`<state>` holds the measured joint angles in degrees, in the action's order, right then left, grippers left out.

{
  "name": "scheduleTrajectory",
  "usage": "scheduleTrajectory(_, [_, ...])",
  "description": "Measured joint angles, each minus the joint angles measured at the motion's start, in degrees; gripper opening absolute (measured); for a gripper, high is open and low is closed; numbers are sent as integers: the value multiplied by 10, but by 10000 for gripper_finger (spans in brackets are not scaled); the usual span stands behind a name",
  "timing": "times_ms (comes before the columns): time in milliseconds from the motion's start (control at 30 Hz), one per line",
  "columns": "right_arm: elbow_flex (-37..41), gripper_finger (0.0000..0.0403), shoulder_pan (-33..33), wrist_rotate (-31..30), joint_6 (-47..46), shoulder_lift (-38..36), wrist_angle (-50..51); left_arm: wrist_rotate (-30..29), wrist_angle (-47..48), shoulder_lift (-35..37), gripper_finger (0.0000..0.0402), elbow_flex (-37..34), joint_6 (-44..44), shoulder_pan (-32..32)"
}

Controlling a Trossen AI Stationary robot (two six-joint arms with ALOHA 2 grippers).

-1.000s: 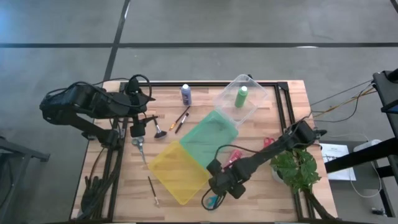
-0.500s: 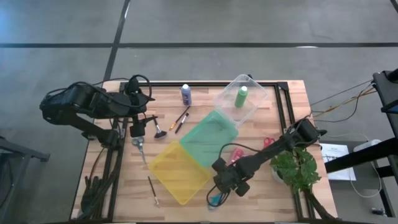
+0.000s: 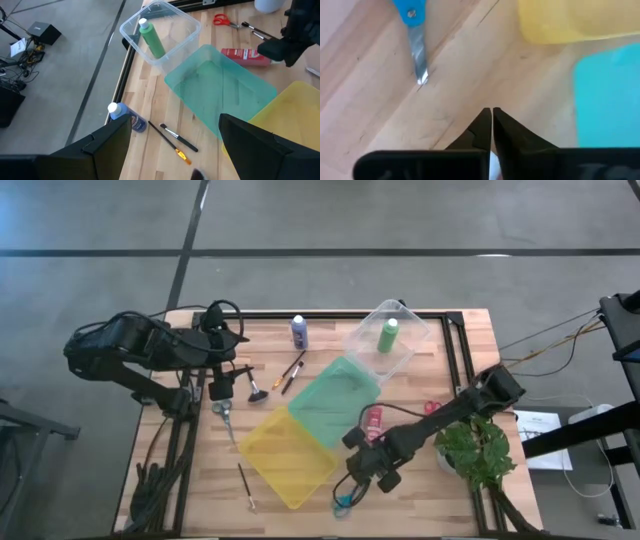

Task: Pick & Place Paint Supplies
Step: Put the red paint bottle into the transparent bin

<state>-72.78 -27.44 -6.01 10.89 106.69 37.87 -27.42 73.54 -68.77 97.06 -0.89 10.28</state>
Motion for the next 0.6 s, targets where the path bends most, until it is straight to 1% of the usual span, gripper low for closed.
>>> scheduleTrajectory(133, [-30,12,0,-29,-20,-18,8,0,0,0,308,0,0,0])
scheduleTrajectory(233, [-52,12,1,-32,-22,-34,9,0,0,0,308,0,0,0])
scheduleTrajectory(367, [-59,12,1,-28,-23,-39,42,0,-1,0,308,0,0,0])
scheduleTrajectory(433, [-59,13,3,-13,-35,-43,68,0,-1,0,308,0,0,0])
scheduleTrajectory(600, [-56,13,27,77,-99,-43,121,0,-3,0,308,0,0,0])
